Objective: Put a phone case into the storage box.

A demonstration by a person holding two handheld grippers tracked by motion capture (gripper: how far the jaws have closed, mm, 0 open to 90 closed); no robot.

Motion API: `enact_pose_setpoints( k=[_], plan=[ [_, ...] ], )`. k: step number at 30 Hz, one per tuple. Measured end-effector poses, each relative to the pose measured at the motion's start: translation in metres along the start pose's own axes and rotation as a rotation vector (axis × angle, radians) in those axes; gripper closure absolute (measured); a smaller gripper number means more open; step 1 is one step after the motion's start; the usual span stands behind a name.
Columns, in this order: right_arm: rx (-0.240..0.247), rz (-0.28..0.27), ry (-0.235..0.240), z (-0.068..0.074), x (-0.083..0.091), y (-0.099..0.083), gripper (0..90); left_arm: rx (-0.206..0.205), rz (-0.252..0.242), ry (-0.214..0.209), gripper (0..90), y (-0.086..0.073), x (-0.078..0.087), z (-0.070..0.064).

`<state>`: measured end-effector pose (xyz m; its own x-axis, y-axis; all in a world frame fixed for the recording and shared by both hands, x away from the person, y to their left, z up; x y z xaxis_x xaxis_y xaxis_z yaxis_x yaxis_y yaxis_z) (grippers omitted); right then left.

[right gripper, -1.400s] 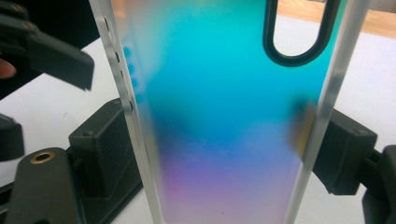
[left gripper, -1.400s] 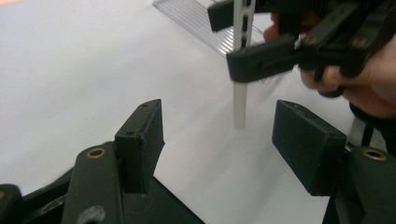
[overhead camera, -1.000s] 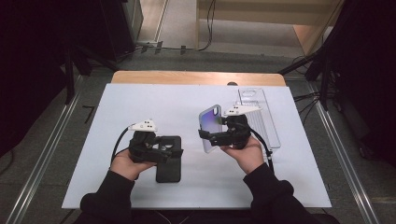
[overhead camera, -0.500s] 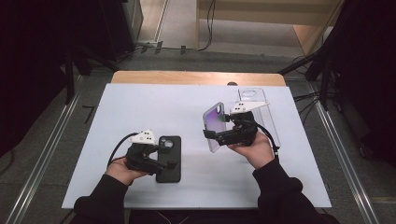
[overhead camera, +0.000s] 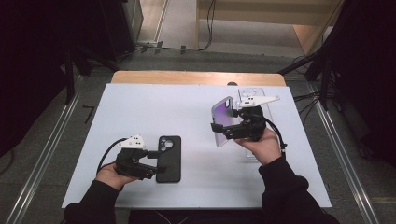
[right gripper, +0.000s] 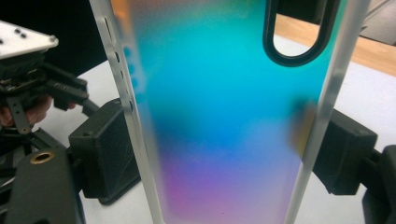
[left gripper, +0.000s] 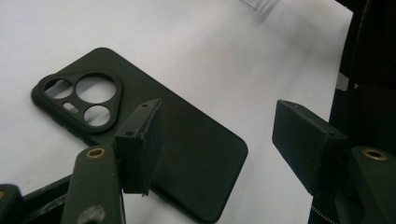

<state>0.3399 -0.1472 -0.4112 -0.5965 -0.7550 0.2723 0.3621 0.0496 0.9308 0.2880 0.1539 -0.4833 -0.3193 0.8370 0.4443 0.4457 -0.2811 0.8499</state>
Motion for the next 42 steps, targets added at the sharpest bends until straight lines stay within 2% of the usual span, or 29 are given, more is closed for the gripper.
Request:
enact_pose_setpoints(
  k=[6, 11, 13, 20, 23, 28, 36, 40, 42],
  plan=[
    [-0.010, -0.032, -0.065, -0.013, 0.012, 0.011, 15.9, 0.012, -0.001, 0.035, 34.0, -0.001, 0.002, 0.001],
    [-0.026, -0.063, -0.116, -0.024, 0.021, 0.019, 15.9, 0.037, -0.010, 0.051, 34.0, -0.004, 0.005, 0.002],
    [-0.037, -0.072, -0.134, -0.029, 0.023, 0.022, 15.9, 0.052, -0.019, 0.055, 34.0, -0.004, 0.006, 0.001],
    [-0.065, -0.105, -0.200, -0.045, 0.030, 0.030, 15.9, 0.061, -0.047, 0.103, 34.0, -0.005, 0.011, 0.004],
    [-0.067, -0.118, -0.246, -0.053, 0.033, 0.034, 15.9, 0.072, -0.063, 0.123, 34.0, -0.004, 0.012, 0.006],
    [-0.089, -0.138, -0.283, -0.067, 0.037, 0.037, 15.9, 0.086, -0.065, 0.142, 34.0, -0.007, 0.015, 0.009],
    [-0.124, -0.149, -0.353, -0.088, 0.042, 0.038, 15.9, 0.091, -0.068, 0.147, 34.0, -0.009, 0.017, 0.009],
    [-0.125, -0.154, -0.387, -0.095, 0.041, 0.039, 15.9, 0.095, -0.069, 0.150, 34.0, -0.009, 0.018, 0.009],
    [-0.122, -0.163, -0.392, -0.098, 0.040, 0.039, 15.9, 0.101, -0.074, 0.138, 34.0, -0.010, 0.017, 0.009]
  ],
)
Point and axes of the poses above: each handheld gripper's, and its own axes: x roughly backward along the jaws, y roughly out of its top, z roughly to its left, the point moved 5 cm from there along -x, roughly forward along the jaws, and after that the axes turned 14 degrees about -z, right-handed, at the moved point
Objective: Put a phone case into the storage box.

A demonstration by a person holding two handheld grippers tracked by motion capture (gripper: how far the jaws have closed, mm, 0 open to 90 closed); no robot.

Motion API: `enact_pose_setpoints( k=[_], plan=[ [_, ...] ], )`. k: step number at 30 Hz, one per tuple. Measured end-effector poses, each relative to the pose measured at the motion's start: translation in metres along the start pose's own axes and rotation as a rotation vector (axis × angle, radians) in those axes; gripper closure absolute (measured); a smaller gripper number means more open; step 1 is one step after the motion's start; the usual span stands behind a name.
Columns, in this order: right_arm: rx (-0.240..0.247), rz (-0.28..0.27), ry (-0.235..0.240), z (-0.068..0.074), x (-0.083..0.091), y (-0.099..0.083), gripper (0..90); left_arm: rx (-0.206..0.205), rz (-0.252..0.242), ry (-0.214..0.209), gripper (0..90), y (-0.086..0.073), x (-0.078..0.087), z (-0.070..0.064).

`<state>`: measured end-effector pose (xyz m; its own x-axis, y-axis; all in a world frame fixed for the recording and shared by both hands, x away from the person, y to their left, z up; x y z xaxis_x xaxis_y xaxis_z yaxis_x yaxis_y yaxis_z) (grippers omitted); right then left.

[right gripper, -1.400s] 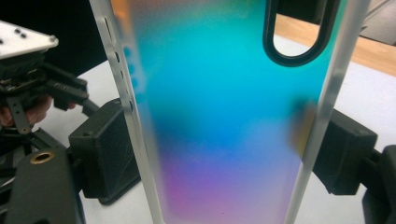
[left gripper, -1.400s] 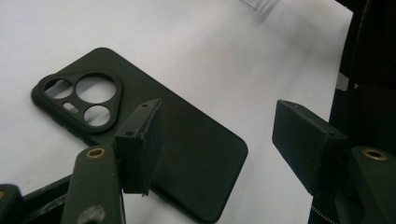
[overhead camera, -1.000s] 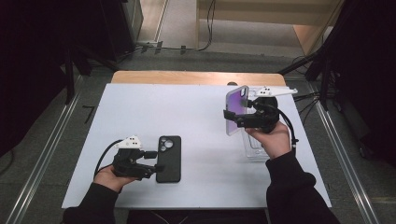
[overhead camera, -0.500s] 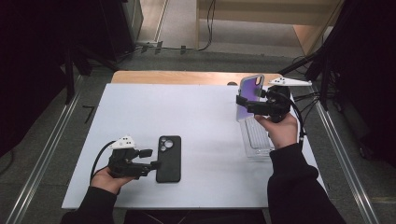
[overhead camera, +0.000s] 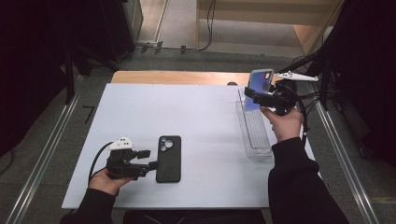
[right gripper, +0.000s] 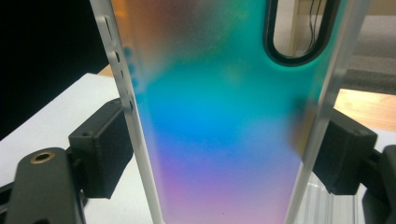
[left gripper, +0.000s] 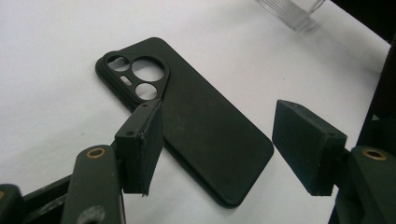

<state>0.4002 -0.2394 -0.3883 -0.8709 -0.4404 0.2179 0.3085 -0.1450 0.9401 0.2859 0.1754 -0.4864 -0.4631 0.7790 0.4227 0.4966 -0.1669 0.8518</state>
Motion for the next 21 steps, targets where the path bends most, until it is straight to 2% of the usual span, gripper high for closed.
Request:
enact_pose_setpoints(
  k=[10, 14, 21],
  plan=[
    [-0.015, -0.010, -0.093, -0.024, -0.016, -0.007, 15.8, -0.011, 0.015, 0.008, 34.0, -0.001, -0.002, 0.000],
    [-0.010, 0.021, -0.120, -0.031, -0.029, -0.015, 15.8, -0.012, 0.017, 0.012, 34.0, -0.001, -0.001, 0.001],
    [-0.004, 0.045, -0.156, -0.042, -0.047, -0.023, 15.9, -0.016, 0.017, 0.008, 34.0, -0.003, -0.001, -0.002]
  ],
)
Point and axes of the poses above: each handheld gripper's, and its own axes: x roughly backward along the jaws, y roughly out of its top, z roughly to its left, the point moved 5 cm from there along -x, roughly forward along the jaws, and after that the axes turned 14 degrees about -z, right-handed, at the moved point
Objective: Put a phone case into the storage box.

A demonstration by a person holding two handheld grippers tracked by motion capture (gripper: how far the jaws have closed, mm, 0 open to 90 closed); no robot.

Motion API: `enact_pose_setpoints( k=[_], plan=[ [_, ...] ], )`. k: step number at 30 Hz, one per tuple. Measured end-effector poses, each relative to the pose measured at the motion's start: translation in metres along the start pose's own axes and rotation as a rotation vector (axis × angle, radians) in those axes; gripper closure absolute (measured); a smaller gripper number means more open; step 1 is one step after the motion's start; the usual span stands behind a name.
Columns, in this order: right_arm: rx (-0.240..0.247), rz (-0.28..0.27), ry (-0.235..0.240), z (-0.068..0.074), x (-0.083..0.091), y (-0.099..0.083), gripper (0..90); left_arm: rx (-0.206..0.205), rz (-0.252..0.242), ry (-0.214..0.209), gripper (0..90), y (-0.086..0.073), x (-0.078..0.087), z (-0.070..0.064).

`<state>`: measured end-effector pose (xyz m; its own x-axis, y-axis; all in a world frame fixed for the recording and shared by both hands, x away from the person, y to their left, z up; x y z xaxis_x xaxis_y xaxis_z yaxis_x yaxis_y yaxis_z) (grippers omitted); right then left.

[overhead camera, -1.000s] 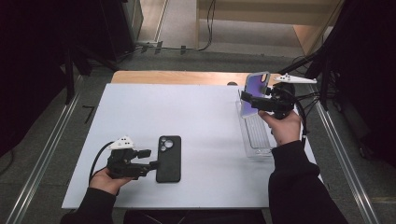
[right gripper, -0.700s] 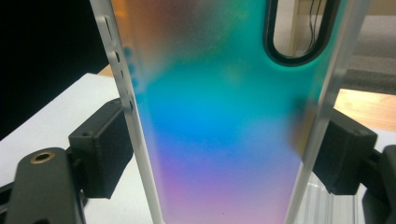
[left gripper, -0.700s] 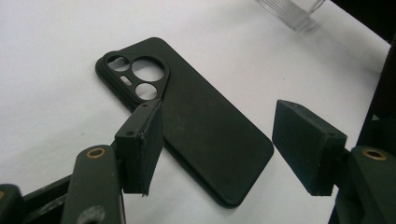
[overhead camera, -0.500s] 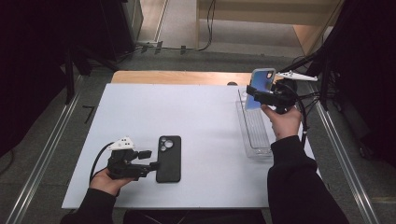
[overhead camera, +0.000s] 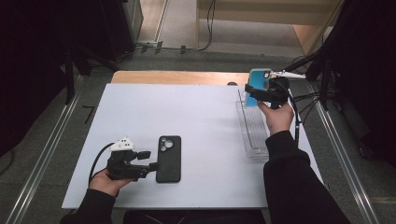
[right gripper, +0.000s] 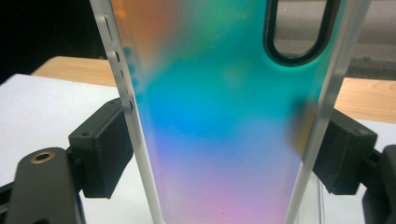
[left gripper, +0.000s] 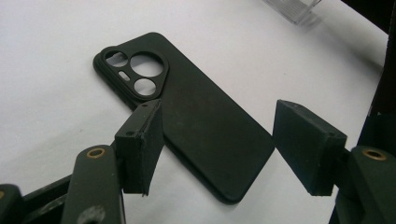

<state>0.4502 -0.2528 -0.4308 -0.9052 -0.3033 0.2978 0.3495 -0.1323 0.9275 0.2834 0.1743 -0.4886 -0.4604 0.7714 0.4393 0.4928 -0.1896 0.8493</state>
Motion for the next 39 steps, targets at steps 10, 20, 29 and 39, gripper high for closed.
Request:
enact_pose_setpoints(
  k=[10, 20, 29, 39],
  plan=[
    [-0.014, 0.009, -0.032, -0.012, -0.026, -0.003, 15.8, 0.000, 0.010, -0.004, 34.0, -0.001, -0.001, 0.001],
    [-0.019, 0.010, -0.073, -0.029, -0.049, -0.005, 15.7, -0.001, 0.009, -0.004, 34.0, -0.001, -0.002, 0.000],
    [-0.032, 0.065, -0.109, -0.035, -0.072, -0.019, 15.7, -0.001, 0.005, -0.007, 34.0, -0.001, -0.002, 0.000],
    [-0.036, 0.132, -0.144, -0.037, -0.089, -0.030, 15.0, -0.002, 0.010, -0.015, 34.0, -0.002, -0.003, 0.000]
  ],
)
Point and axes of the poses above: each handheld gripper's, and its own axes: x roughly backward along the jaws, y roughly out of its top, z roughly to its left, the point moved 5 cm from there along -x, roughly forward along the jaws, and after that the axes turned 14 degrees about -z, right-handed, at the moved point
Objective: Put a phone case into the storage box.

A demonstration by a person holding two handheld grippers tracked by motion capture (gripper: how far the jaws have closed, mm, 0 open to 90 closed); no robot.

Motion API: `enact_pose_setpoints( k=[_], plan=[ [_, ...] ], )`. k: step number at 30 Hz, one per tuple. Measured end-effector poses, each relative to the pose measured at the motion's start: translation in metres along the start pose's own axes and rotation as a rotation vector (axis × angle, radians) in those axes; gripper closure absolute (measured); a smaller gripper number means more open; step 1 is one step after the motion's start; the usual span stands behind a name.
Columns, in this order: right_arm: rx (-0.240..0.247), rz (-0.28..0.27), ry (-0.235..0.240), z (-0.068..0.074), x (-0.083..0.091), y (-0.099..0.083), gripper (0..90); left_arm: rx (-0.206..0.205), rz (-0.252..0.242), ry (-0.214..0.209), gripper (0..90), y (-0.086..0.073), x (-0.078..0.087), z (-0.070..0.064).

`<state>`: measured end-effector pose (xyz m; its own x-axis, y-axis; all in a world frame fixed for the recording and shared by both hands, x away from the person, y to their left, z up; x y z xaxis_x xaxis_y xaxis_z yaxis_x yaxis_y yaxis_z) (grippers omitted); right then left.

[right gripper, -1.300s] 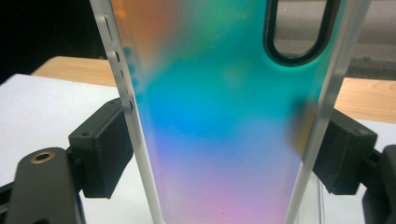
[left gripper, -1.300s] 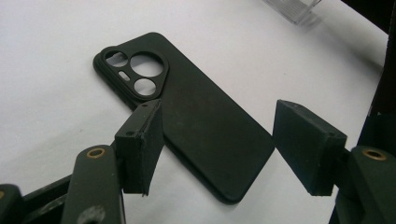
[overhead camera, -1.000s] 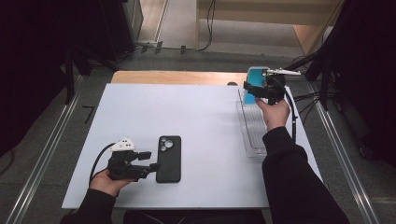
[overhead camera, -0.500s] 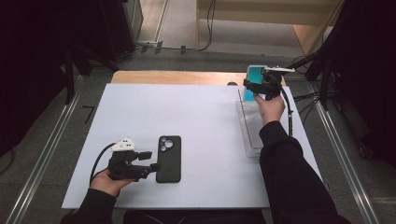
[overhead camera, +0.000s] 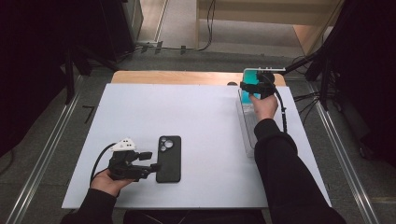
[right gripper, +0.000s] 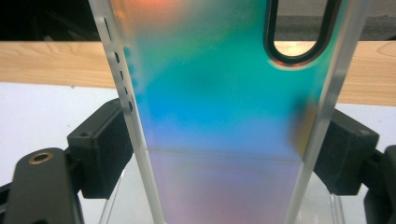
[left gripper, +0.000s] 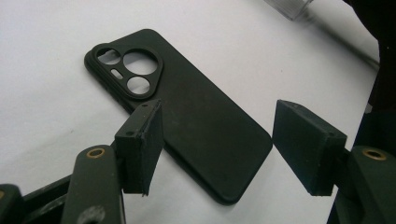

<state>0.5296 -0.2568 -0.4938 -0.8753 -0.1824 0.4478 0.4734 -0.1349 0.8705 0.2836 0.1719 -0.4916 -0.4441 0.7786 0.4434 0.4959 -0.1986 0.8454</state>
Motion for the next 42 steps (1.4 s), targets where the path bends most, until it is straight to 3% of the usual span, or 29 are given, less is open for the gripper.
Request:
enact_pose_setpoints(
  k=[5, 11, 19, 29, 33, 42],
  plan=[
    [0.022, -0.001, -0.019, 0.0016, -0.0016, -0.0009, 14.8, -0.001, -0.003, 0.000, 34.0, 0.0004, 0.0007, 0.0003],
    [0.009, 0.003, -0.007, 0.0036, 0.0013, 0.0000, 14.8, 0.000, -0.001, -0.001, 34.0, 0.0001, 0.0003, -0.0004],
    [0.040, 0.019, 0.005, 0.0075, 0.0050, 0.0003, 14.3, -0.001, 0.001, -0.001, 34.0, 0.0000, -0.0001, -0.0012],
    [0.049, 0.028, 0.008, 0.0078, 0.0052, 0.0007, 10.4, -0.001, 0.002, -0.002, 34.0, -0.0002, -0.0001, -0.0009],
    [0.047, 0.029, 0.006, 0.0074, 0.0045, 0.0012, 1.0, 0.000, 0.000, -0.003, 34.0, -0.0001, -0.0002, -0.0010],
    [0.038, 0.041, 0.010, 0.0035, 0.0081, 0.0031, 0.6, -0.001, 0.002, -0.006, 34.0, -0.0001, -0.0008, -0.0011]
  ],
)
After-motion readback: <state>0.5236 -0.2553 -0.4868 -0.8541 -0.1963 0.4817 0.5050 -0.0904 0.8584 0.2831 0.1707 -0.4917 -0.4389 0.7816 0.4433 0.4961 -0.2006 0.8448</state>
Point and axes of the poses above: each handheld gripper's, and its own axes: x roughly backward along the jaws, y roughly out of its top, z roughly to its left, the point moved 5 cm from there along -x, roughly forward along the jaws, and after that the axes turned 14 degrees about -z, right-handed, at the moved point
